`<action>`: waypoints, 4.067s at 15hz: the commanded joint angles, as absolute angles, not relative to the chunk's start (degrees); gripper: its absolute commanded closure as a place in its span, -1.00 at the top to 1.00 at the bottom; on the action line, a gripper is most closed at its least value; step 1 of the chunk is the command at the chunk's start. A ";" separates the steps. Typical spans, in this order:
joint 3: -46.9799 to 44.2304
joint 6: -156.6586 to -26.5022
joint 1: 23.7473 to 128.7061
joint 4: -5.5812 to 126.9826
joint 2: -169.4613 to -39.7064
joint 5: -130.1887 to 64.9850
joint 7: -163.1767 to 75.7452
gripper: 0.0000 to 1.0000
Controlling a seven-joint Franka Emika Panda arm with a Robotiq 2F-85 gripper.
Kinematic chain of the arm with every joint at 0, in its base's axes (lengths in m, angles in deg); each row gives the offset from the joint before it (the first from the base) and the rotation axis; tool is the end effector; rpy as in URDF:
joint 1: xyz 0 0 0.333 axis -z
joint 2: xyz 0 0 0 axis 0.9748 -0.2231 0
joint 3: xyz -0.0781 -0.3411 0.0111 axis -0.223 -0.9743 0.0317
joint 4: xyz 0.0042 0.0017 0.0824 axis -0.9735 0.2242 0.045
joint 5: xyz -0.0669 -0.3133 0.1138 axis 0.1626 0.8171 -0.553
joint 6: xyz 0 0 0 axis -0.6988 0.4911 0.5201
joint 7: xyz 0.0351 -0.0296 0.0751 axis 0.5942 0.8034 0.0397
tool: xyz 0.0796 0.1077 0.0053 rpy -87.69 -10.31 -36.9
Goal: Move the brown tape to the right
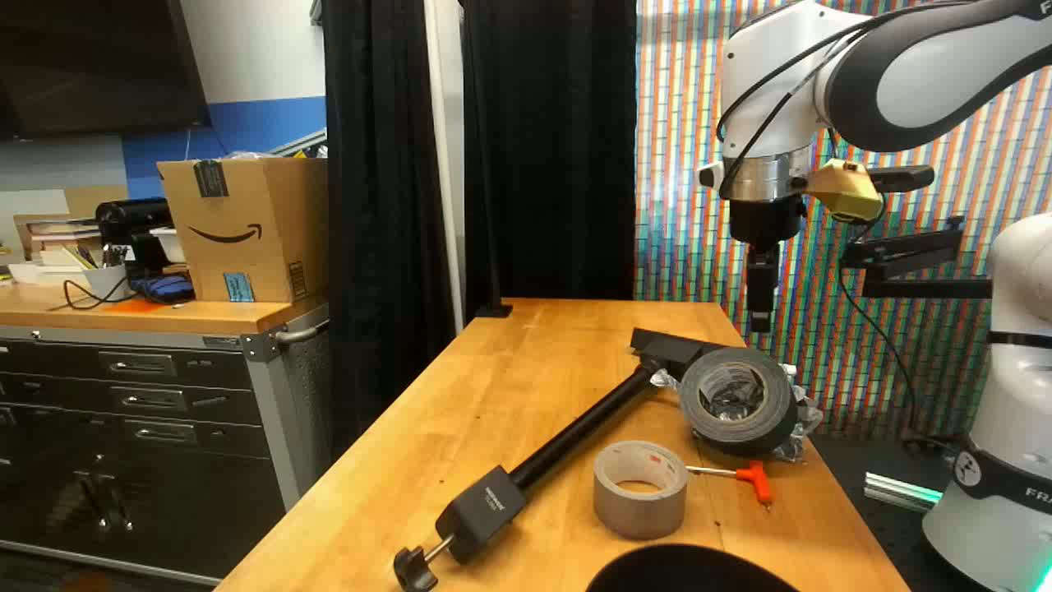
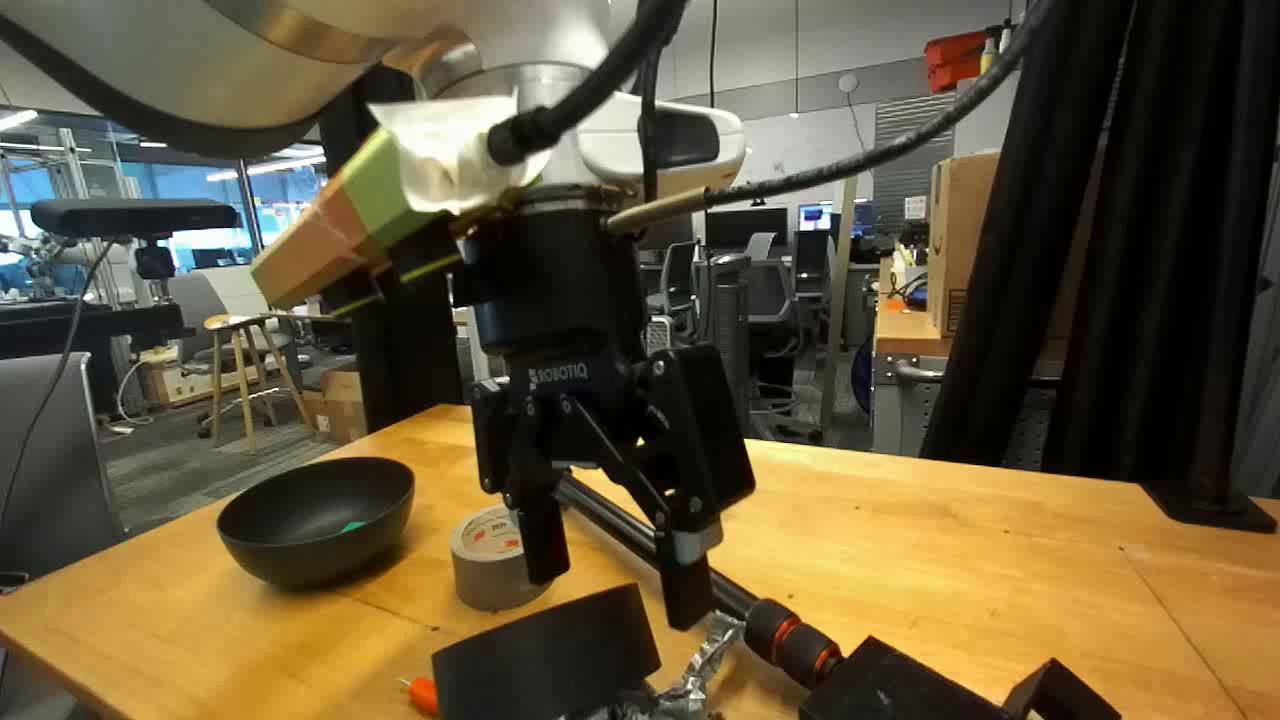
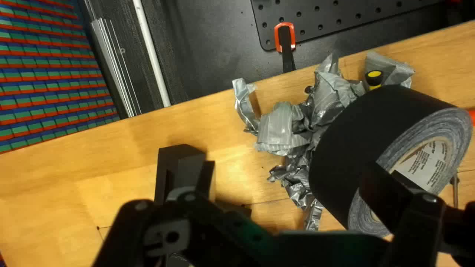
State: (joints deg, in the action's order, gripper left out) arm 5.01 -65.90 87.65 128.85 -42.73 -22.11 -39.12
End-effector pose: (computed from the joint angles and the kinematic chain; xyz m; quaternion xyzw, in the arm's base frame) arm 0.2103 -0.0527 0.4317 0.9844 -0.1125 -0.0548 0.1234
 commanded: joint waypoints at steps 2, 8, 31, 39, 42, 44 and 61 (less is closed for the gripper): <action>4.27 -65.65 86.83 128.72 -42.77 -21.62 -38.63 1.00; 4.27 -65.65 86.83 128.70 -42.77 -21.62 -38.63 1.00; 12.83 -76.50 72.12 99.84 -77.84 -20.12 -45.07 1.00; 11.39 -81.68 71.84 104.11 -81.12 -22.34 -48.98 1.00; 10.98 -81.00 71.88 106.70 -79.69 -22.24 -48.71 1.00; 10.84 -81.05 71.78 108.25 -79.04 -22.69 -48.31 1.00; 11.71 -81.99 69.80 109.69 -81.39 -22.02 -46.76 1.00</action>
